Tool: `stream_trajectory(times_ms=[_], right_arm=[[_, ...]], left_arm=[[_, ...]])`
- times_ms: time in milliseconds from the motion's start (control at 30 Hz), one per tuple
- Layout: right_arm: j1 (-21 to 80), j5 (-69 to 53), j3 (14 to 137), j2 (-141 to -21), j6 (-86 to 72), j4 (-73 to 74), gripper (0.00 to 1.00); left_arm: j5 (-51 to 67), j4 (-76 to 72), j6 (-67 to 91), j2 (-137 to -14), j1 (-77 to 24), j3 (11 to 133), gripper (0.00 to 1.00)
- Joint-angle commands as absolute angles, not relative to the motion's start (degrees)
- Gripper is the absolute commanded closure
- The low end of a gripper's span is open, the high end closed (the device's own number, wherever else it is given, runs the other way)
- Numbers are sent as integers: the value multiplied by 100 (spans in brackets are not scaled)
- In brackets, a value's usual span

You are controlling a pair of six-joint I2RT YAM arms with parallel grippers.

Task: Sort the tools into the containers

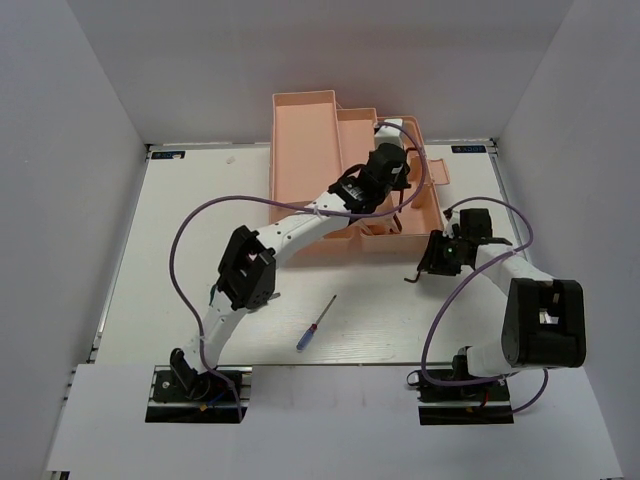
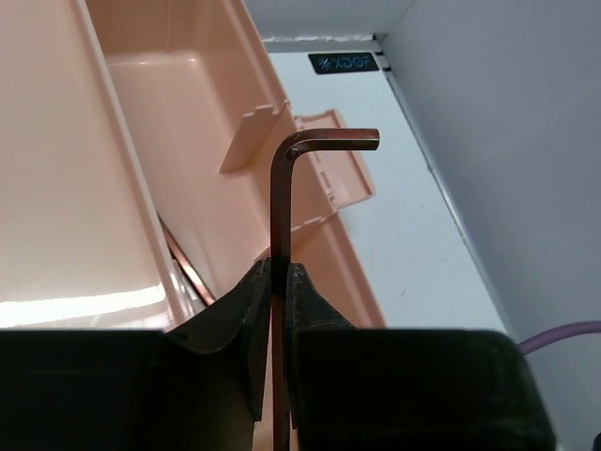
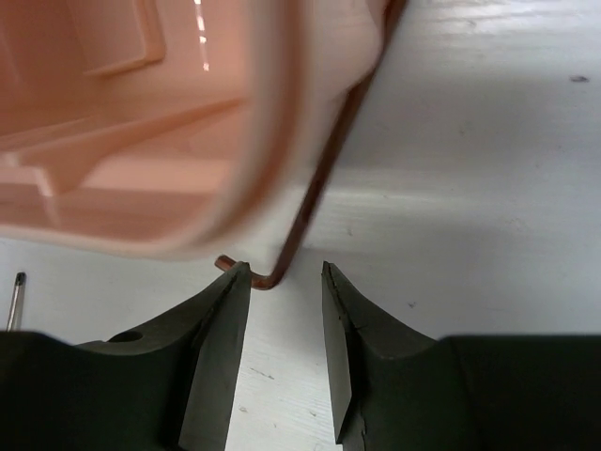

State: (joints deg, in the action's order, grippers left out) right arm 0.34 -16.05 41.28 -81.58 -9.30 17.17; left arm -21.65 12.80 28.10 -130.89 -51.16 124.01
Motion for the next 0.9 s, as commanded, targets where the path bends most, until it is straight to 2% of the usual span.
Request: stream_trajectory(times_ms=[0, 67, 100, 167, 200, 300, 400, 533, 667, 767, 867], right_arm=[[202, -1573, 4192, -8200, -1019, 1424, 58], [246, -1556, 4166, -8191, -1028, 1354, 58], [263, -1530, 4166, -8209, -1037, 1327, 58], [351, -1398, 4149, -8235, -1055, 1257, 58], [369, -1319, 4140, -8270, -1098, 1213, 58], [483, -943, 4175, -8358, -1151, 1004, 60], [536, -451, 4411, -8621, -1318, 1325, 62], [589, -317, 4527, -8824, -1345, 1512, 63], [659, -36, 4456, -8938, -1406, 1599, 64], [659, -26, 4439, -9017, -1432, 1731, 64], [685, -26, 4368, -9018, -1468, 1837, 68]], left_arm=[[-1899, 826, 3093, -13183, -5045, 12752, 100], [-1898, 826, 3146, -13306, -4993, 12823, 100], [-1898, 826, 3146, -13307, -4992, 12823, 95], [-1898, 826, 3146, -13359, -4992, 12823, 78], [-1898, 826, 3146, -13420, -4992, 12823, 65], [-1776, 879, 3146, -13421, -4939, 12823, 44], [-1521, 940, 3146, -13421, -4887, 12893, 38], [-1327, 1063, 2927, -13114, -4887, 12807, 38], [-1326, 1063, 2506, -11906, -5106, 11877, 38], [-1327, 1003, 2355, -10911, -5168, 10200, 39], [-1406, 616, 2355, -9443, -5221, 7735, 39]])
